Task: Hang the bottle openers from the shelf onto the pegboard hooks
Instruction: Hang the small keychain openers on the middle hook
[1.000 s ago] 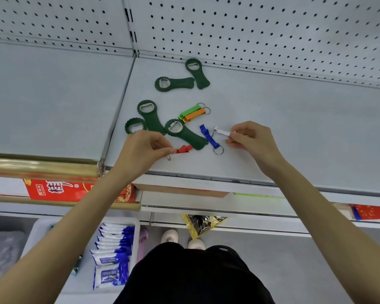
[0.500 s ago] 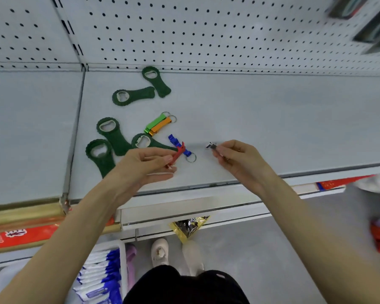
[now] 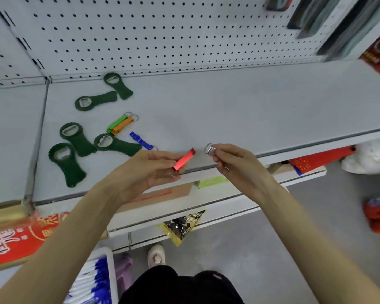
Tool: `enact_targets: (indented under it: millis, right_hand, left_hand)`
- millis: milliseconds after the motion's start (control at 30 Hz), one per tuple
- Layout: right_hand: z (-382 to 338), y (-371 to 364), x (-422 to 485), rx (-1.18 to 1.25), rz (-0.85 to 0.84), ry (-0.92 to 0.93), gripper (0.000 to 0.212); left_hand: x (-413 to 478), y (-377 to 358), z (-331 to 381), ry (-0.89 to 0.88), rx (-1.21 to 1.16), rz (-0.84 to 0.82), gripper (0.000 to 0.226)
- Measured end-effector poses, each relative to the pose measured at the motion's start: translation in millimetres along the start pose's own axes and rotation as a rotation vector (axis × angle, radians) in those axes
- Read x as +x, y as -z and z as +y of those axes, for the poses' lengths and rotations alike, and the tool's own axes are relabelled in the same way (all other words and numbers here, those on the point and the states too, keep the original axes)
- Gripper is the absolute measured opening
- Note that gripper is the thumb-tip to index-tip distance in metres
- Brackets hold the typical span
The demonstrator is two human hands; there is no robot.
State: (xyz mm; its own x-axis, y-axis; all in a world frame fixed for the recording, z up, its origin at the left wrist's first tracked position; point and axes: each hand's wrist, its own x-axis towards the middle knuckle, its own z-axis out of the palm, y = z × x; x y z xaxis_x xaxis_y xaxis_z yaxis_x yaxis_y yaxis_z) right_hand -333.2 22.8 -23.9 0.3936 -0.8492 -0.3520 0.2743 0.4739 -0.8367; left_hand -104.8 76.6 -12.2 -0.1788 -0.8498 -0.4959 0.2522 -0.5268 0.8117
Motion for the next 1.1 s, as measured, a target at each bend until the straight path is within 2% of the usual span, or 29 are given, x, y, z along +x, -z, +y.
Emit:
enact_targets:
  millis: [67,233,533,700,900,1100]
  right_hand:
    - [-4.8,15.3,-12.4,0.047,-0.018,0.0,0.022]
    - [-16.3,59.8,-48.6,0.179,-0.005,-0.02,0.016]
    - [-27.0,143.0,-112.2,0.275,0.09,0.05,0.003]
    - [-29.5,175.8,-145.2,0.284,0.116,0.092,0.004]
    - [-34.1,198.4,-168.9,0.218,0.142,0.112,0.013]
    - [-39.3,206.2,-167.9,0.009,0.261,0.201,0.019]
  left_hand:
    - [0.8,-20.8,-3.2,-0.013,-0.011,0.012,0.023]
    - [0.9,-78.1,-18.2,-0.044,-0.063,0.009,0.024]
    - [3.5,-188.4,-61.3,-0.182,-0.016,-0.076,0.021]
    - [4.3,-239.9,-86.8,-0.224,0.004,-0.088,0.023]
    - [7.4,-284.8,-93.2,-0.236,0.076,-0.107,0.025]
    - [21.6,-299.5,-82.9,-0.217,0.138,-0.139,0.024]
